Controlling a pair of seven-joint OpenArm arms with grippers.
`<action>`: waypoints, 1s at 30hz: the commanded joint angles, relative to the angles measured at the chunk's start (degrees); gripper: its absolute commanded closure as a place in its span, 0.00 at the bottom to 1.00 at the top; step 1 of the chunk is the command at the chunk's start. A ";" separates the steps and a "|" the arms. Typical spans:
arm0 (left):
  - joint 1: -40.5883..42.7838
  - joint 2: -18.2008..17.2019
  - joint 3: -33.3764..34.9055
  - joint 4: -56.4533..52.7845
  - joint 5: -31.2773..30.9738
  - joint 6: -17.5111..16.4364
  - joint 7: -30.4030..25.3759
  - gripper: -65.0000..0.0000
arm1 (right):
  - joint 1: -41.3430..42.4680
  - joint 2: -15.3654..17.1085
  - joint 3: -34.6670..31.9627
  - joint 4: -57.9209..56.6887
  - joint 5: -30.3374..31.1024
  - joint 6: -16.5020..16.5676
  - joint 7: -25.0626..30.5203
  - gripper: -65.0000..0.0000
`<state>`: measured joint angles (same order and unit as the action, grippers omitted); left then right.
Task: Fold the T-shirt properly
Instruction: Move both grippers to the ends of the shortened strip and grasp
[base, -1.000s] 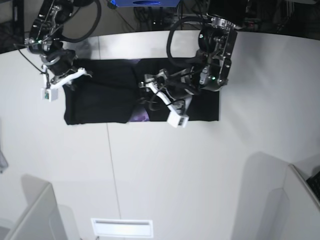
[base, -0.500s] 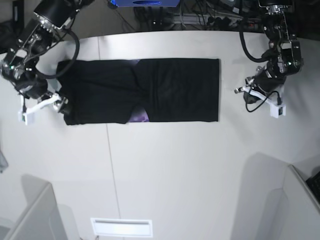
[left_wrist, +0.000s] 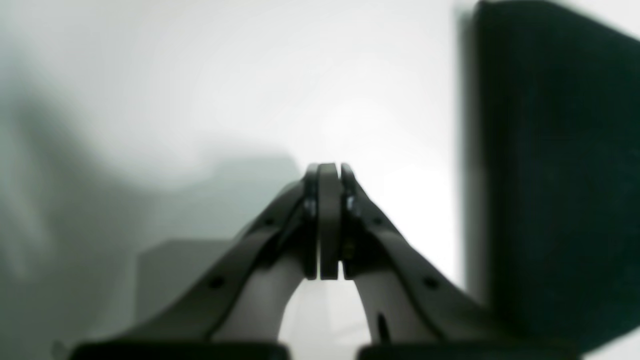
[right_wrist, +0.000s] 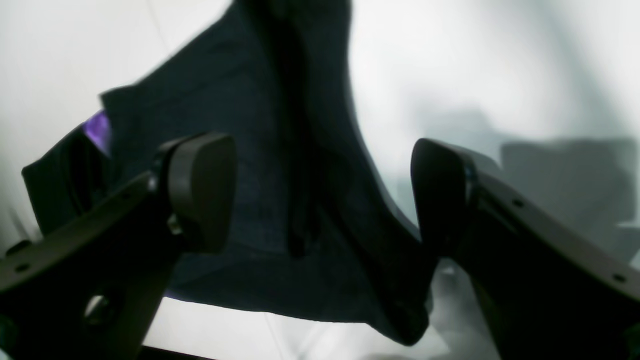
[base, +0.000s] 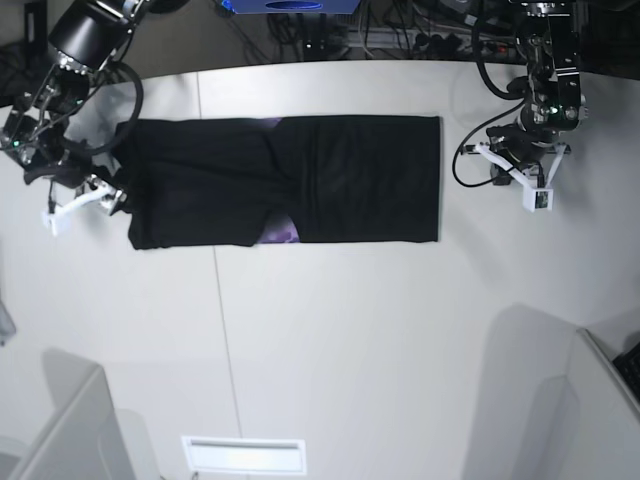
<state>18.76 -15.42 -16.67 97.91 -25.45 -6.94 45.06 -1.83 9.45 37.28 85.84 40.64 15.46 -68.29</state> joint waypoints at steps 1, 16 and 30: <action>-0.08 -0.36 -0.61 0.16 0.09 0.13 -2.03 1.00 | 0.64 0.88 0.13 0.27 0.98 0.14 0.82 0.22; -0.43 1.05 5.46 -0.99 0.00 0.13 -3.17 1.00 | -3.85 2.11 -8.75 -1.40 1.34 4.01 4.60 0.22; -3.69 3.77 9.06 -2.66 0.00 0.21 -3.08 1.00 | -4.64 1.58 -11.91 -1.67 0.98 4.01 8.47 0.30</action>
<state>15.18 -11.25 -7.42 94.74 -25.52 -6.48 41.58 -6.42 10.57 25.47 84.05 42.33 19.57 -58.50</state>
